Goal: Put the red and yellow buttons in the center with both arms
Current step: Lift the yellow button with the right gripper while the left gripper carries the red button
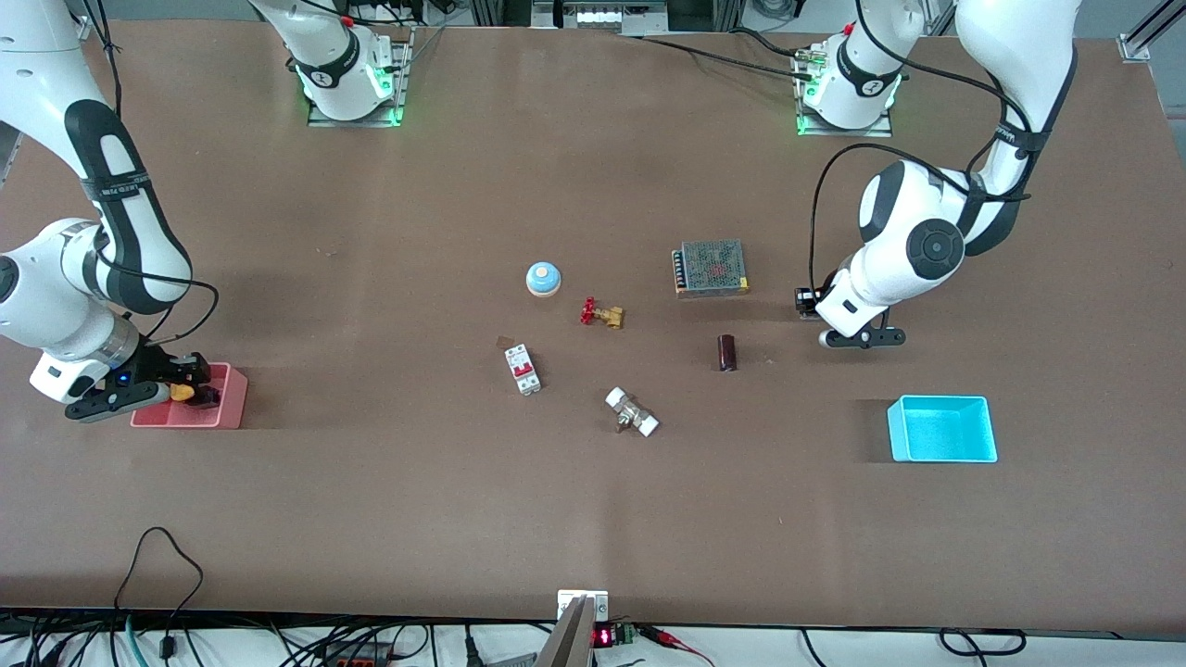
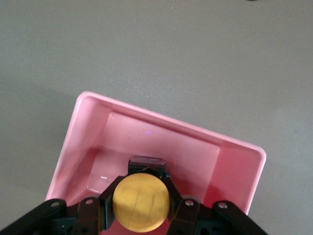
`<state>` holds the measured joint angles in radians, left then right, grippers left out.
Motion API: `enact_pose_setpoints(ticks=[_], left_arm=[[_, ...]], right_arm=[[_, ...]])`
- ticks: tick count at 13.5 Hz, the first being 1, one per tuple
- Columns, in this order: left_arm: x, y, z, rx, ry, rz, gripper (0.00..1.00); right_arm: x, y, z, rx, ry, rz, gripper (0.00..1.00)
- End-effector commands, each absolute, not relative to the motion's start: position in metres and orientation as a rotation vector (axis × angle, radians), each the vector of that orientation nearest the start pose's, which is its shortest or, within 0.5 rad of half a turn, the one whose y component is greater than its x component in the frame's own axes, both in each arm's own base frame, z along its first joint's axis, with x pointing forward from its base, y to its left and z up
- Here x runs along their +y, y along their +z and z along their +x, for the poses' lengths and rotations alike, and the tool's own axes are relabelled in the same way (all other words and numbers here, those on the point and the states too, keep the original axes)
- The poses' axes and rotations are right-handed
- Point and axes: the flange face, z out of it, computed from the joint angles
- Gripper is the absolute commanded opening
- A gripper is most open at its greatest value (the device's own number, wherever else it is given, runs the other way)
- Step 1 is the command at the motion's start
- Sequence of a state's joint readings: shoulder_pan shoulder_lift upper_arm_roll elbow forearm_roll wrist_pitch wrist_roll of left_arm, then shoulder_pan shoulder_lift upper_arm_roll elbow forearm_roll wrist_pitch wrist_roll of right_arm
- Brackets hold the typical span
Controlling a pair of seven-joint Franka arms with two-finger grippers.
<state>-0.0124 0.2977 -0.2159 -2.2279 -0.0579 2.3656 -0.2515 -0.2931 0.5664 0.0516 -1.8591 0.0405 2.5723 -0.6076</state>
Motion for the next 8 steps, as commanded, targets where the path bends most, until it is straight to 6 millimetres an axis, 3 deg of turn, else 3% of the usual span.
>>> enact_pose_setpoints(ticks=[1,3,5,7,8], left_arm=[[-0.119,0.233,0.503,-0.131,0.232,-3.201,0.13],[-0.118,0.224,0.497,-0.138,0.164,-3.211,0.13],[-0.117,0.215,0.493,-0.144,0.118,-3.219,0.13],[-0.116,0.204,0.491,-0.149,0.126,-3.221,0.14],[-0.116,0.201,0.49,-0.148,0.129,-3.222,0.14]], right_arm=[[-0.161,0.244,0.647,-0.527,-0.297,-3.096,0.36],[-0.159,0.276,0.645,-0.532,-0.256,-3.086,0.36],[-0.153,0.326,0.641,-0.538,-0.201,-3.07,0.36],[-0.132,0.378,0.634,-0.479,-0.122,-3.047,0.35],[-0.111,0.4,0.628,-0.394,-0.074,-3.051,0.35]])
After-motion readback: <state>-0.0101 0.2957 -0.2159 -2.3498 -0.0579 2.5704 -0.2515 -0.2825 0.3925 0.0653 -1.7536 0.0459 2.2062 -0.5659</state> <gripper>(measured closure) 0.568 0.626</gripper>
